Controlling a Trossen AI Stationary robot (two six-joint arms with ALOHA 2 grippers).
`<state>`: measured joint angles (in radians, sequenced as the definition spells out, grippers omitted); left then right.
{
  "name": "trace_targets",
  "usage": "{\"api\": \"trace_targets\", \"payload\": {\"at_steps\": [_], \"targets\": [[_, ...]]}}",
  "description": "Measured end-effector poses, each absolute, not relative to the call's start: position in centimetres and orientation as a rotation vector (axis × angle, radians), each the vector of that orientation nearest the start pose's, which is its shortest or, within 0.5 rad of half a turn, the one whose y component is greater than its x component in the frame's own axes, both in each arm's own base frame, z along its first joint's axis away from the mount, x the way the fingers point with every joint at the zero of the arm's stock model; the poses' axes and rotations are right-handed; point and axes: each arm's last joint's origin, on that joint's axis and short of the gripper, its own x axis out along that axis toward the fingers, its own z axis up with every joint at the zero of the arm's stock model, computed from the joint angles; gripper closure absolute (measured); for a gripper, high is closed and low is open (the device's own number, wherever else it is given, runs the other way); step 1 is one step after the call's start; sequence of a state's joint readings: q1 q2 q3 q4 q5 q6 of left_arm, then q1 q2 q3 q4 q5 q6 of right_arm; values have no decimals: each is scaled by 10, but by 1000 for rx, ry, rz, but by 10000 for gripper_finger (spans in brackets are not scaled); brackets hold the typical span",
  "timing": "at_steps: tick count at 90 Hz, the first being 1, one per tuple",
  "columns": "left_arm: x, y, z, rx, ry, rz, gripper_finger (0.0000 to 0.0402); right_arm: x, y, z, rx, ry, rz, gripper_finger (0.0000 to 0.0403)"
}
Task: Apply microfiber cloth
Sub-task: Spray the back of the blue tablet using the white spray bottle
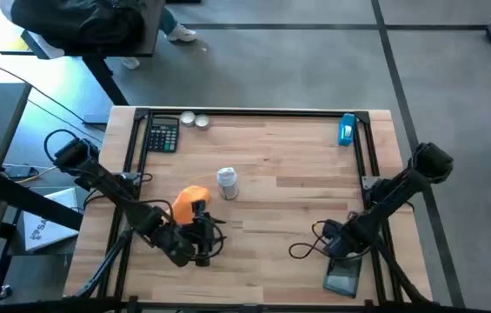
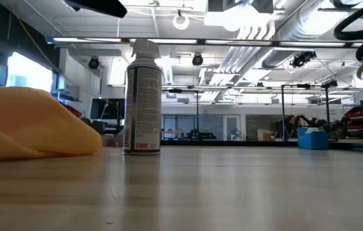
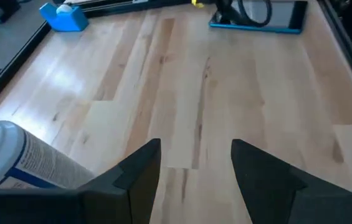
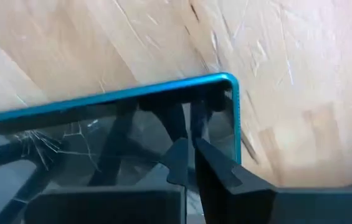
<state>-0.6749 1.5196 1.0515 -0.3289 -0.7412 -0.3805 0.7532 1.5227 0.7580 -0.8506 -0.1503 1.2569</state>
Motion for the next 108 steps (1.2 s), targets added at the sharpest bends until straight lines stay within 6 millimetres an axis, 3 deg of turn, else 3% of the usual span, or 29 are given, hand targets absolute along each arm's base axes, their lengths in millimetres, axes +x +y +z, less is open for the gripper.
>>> {"api": "trace_targets", "payload": {"at_steps": [18,49,74,87,98,108], "targets": [[257,-180,245,169,591,176,226,172,140,145,397,1599,-404,402],[253,-186,244,118,611,127,226,213,103,146,293,1377,-362,403],[226,-207,240,83,621,145,226,238,57,148,169,1228,-470,403],[211,-210,242,67,601,202,226,243,35,148,166,1261,-460,403],[202,-209,244,71,589,238,226,245,31,152,207,1306,-403,403],[200,-207,243,72,593,263,226,248,43,159,215,1324,-304,403]]}}
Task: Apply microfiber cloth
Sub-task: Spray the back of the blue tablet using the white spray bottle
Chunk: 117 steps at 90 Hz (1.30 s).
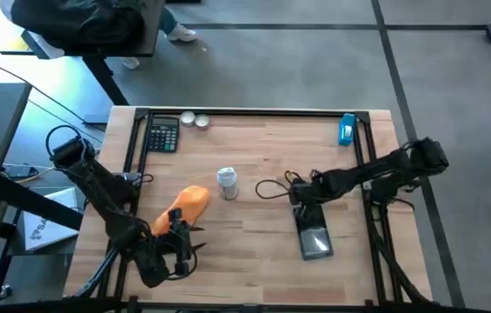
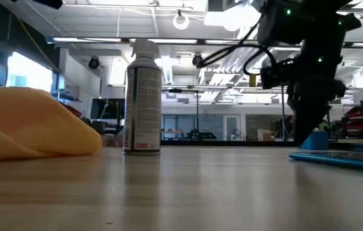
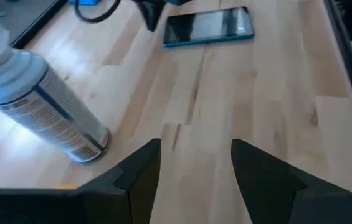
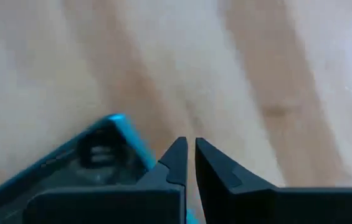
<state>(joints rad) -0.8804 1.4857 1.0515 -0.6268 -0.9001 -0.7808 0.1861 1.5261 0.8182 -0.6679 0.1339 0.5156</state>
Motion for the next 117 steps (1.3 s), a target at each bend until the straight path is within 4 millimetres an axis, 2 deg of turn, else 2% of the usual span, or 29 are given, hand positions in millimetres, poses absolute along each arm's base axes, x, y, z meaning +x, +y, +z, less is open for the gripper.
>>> {"api": "trace_targets", "payload": {"at_steps": [10,18,38,57,86,98,108,117], "targets": [[201,-206,243,71,586,274,226,249,58,162,235,1337,-210,403],[201,-205,244,79,569,289,226,246,66,159,244,1351,-204,403],[201,-205,244,101,547,310,226,248,69,140,182,1394,-273,403],[201,-205,244,110,563,297,226,255,51,135,113,1355,-361,403],[200,-203,243,135,556,312,226,261,2,135,-17,1337,-478,403],[200,-199,236,149,570,325,226,265,-15,136,-49,1327,-484,403],[198,-192,221,156,620,326,226,269,-24,144,-96,1346,-478,402],[196,-187,208,129,640,344,226,283,-27,165,-156,1315,-466,402]]}}
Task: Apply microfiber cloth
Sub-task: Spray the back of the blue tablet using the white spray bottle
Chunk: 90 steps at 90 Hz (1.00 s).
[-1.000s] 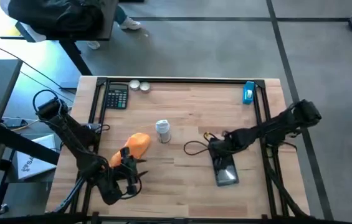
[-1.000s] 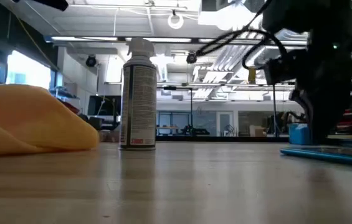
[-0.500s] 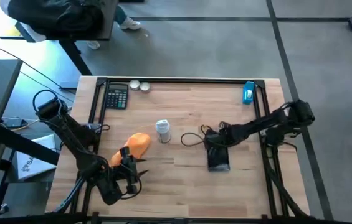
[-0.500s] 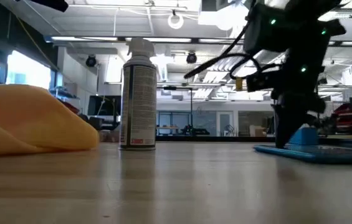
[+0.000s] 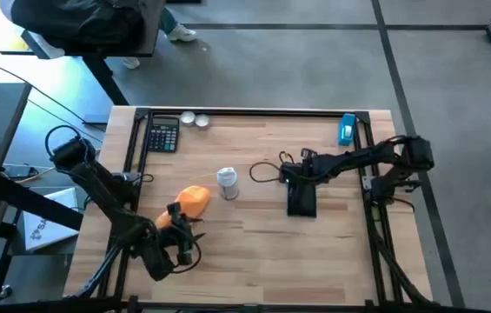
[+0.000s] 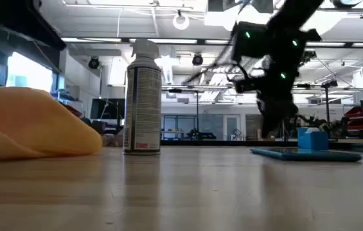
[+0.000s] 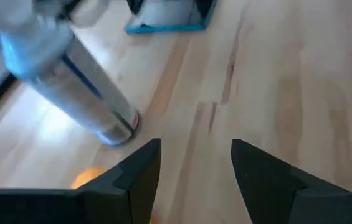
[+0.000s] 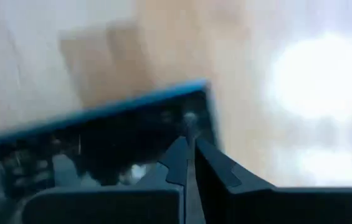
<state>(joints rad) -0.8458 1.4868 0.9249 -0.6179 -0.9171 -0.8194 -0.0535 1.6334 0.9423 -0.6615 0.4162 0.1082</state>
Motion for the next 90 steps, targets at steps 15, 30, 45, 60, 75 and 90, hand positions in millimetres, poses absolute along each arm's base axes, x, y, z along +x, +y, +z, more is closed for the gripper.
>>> {"api": "trace_targets", "payload": {"at_steps": [15,30,45,60,75,90], "targets": [[198,-178,192,92,598,392,226,314,-27,212,-197,1177,-385,389],[201,-168,180,64,559,431,226,341,-26,255,-196,946,-305,329],[199,-172,177,68,529,399,226,359,-23,285,-155,732,-171,260],[191,-181,178,80,473,399,226,368,-20,297,-132,585,-49,205],[185,-184,184,82,392,427,226,375,-24,300,-116,499,-11,173],[177,-176,203,122,348,435,226,395,-30,283,-89,438,63,167]]}}
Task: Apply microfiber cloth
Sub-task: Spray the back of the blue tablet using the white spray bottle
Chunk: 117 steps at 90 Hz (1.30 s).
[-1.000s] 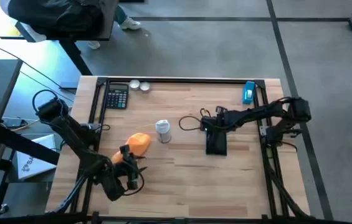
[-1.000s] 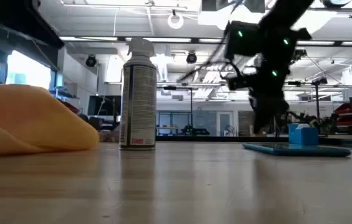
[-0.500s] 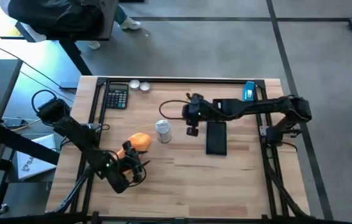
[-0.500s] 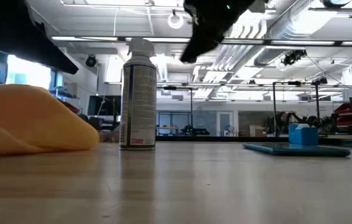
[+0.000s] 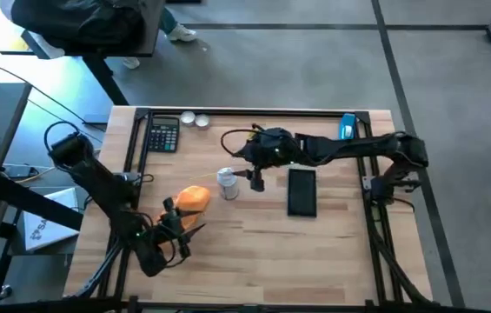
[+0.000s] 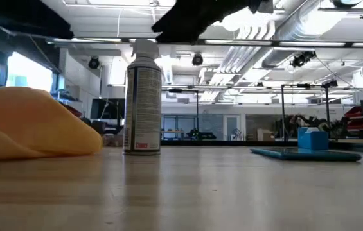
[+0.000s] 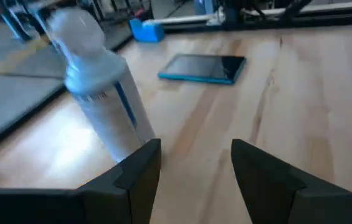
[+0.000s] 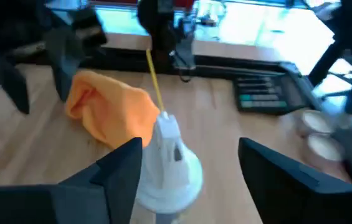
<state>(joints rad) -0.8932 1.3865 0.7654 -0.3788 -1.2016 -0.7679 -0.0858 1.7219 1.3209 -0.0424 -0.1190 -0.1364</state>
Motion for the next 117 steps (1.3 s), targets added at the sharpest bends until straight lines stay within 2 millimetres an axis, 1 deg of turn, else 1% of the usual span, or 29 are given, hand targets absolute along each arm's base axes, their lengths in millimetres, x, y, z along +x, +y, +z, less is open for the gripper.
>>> {"api": "trace_targets", "payload": {"at_steps": [11,18,36,50,60,71,92,104,117], "targets": [[166,-164,220,136,352,435,226,408,-34,262,-78,445,96,167],[160,-155,229,124,349,434,226,412,-38,256,-69,439,114,167],[147,-140,247,101,335,427,226,413,-44,259,-68,400,102,171],[145,-137,252,120,306,449,226,414,-43,257,-70,407,110,207],[145,-136,252,124,295,460,226,414,-39,253,-59,423,162,242],[145,-137,252,116,292,461,226,415,-33,253,-62,421,177,282],[147,-139,255,12,264,457,226,415,-19,252,-86,434,201,366],[151,-145,272,-28,257,417,226,411,-2,257,-124,466,123,368],[152,-150,290,-6,280,344,226,395,22,275,-158,499,-75,368]]}}
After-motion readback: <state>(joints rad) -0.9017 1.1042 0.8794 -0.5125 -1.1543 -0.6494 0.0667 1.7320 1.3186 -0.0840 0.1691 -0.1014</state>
